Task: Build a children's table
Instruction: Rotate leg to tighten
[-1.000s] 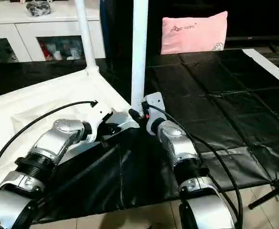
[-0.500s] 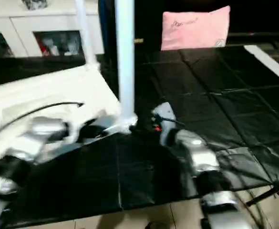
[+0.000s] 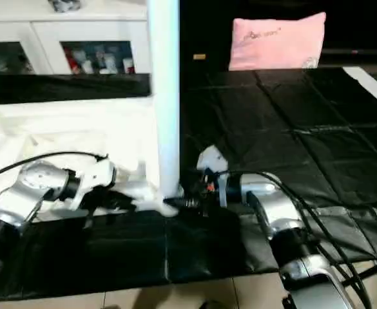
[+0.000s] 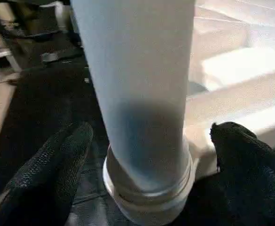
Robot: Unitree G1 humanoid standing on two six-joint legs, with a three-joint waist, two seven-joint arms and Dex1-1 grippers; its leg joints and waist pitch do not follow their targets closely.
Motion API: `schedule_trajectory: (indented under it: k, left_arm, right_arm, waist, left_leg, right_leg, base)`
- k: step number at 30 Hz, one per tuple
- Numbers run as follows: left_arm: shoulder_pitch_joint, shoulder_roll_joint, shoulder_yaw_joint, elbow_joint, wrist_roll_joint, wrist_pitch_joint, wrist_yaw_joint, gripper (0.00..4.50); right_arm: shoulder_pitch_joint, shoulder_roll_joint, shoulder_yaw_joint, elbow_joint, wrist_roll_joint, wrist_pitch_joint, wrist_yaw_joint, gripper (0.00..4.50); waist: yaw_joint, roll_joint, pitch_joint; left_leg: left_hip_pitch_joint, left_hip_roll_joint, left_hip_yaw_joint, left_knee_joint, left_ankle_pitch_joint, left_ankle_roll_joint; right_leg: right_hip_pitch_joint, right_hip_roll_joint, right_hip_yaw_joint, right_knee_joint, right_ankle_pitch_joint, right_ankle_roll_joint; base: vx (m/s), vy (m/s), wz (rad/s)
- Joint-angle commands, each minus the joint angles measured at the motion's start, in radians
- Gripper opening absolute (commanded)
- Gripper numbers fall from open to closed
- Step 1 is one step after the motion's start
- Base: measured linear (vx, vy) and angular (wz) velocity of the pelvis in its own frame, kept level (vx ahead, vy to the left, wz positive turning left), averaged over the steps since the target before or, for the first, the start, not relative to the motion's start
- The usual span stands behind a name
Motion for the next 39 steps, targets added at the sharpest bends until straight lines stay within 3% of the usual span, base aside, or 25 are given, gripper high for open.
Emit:
schedule_trajectory:
  k: [1,7,16,28,29,31,33,36,39]
  left_arm:
    - [0.017,0.005,-0.046,-0.03,0.013,-0.012,-0.057,0.0]
    - [0.017,0.009,-0.052,-0.046,0.01,-0.007,-0.081,0.0]
    - [0.016,0.022,-0.062,-0.054,0.013,-0.012,-0.118,0.0]
    - [0.016,0.021,-0.059,-0.054,0.007,0.003,-0.123,0.0]
    - [0.022,0.014,-0.044,-0.058,-0.007,0.025,-0.107,0.0]
    - [0.023,0.001,-0.026,-0.061,-0.018,0.055,-0.074,0.0]
    - [0.019,-0.03,0.011,-0.062,-0.018,0.123,0.03,0.0]
    - [0.017,-0.071,0.052,-0.068,-0.029,0.204,0.137,0.0]
    - [-0.002,-0.136,0.094,-0.063,-0.013,0.271,0.299,0.0]
  right_arm:
    - [-0.028,0.004,0.014,0.029,-0.017,-0.022,0.034,4.19]
    - [-0.056,0.004,0.04,0.063,-0.011,-0.006,0.093,3.63]
    - [-0.089,-0.005,0.076,0.128,-0.024,0.001,0.206,2.81]
    - [-0.078,0.003,0.069,0.126,-0.018,0.014,0.237,2.32]
    - [-0.064,0.012,0.059,0.105,-0.006,0.032,0.217,2.29]
    - [-0.048,0.021,0.053,0.084,-0.006,0.03,0.183,2.25]
    - [-0.022,0.062,0.037,0.073,-0.025,0.024,0.06,2.21]
    - [-0.012,0.106,0.028,0.079,-0.053,0.044,-0.071,2.2]
    - [-0.036,0.205,-0.017,0.139,-0.061,0.08,-0.285,2.13]
  waist:
    - [0.0,-0.006,-0.065]
    - [0.006,-0.007,-0.065]
    - [0.011,-0.007,-0.068]
    - [0.015,-0.005,-0.07]
    - [0.016,0.001,-0.069]
    - [0.016,-0.002,-0.069]
    - [0.013,-0.003,-0.066]
    - [0.007,-0.005,-0.061]
    - [-0.013,-0.004,-0.057]
  left_leg:
    - [-0.007,0.015,0.018,-0.07,-0.121,0.061]
    - [-0.006,0.017,0.019,-0.071,-0.122,0.047]
    - [-0.005,0.018,0.019,-0.069,-0.103,0.053]
    - [-0.004,0.017,0.018,-0.069,-0.107,0.046]
    - [-0.004,0.016,0.018,-0.069,-0.111,0.043]
    - [-0.004,0.017,0.018,-0.07,-0.113,0.04]
    - [-0.004,0.015,0.019,-0.071,-0.128,0.03]
    - [-0.004,0.008,0.013,-0.077,-0.172,0.0]
    - [-0.006,0.006,0.008,-0.082,-0.211,-0.014]
  right_leg:
    - [0.073,-0.046,0.032,-0.054,-0.17,-0.269]
    - [0.072,-0.044,0.032,-0.052,-0.183,-0.256]
    - [0.073,-0.044,0.031,-0.048,-0.156,-0.267]
    - [0.073,-0.043,0.03,-0.047,-0.153,-0.265]
    - [0.073,-0.043,0.03,-0.046,-0.151,-0.267]
    - [0.074,-0.042,0.031,-0.047,-0.149,-0.266]
    - [0.073,-0.042,0.032,-0.052,-0.179,-0.256]
    - [0.073,-0.044,0.03,-0.067,-0.322,-0.205]
    - [0.07,-0.044,0.028,-0.078,-0.426,-0.162]
  base:
    - [0.0,0.0,0.0]
    - [0.0,0.0,0.0]
    - [0.0,0.0,0.0]
    - [0.0,0.0,0.0]
    - [0.0,0.0,0.0]
    - [0.0,0.0,0.0]
    - [0.0,0.0,0.0]
    - [0.0,0.0,0.0]
    - [0.0,0.0,0.0]
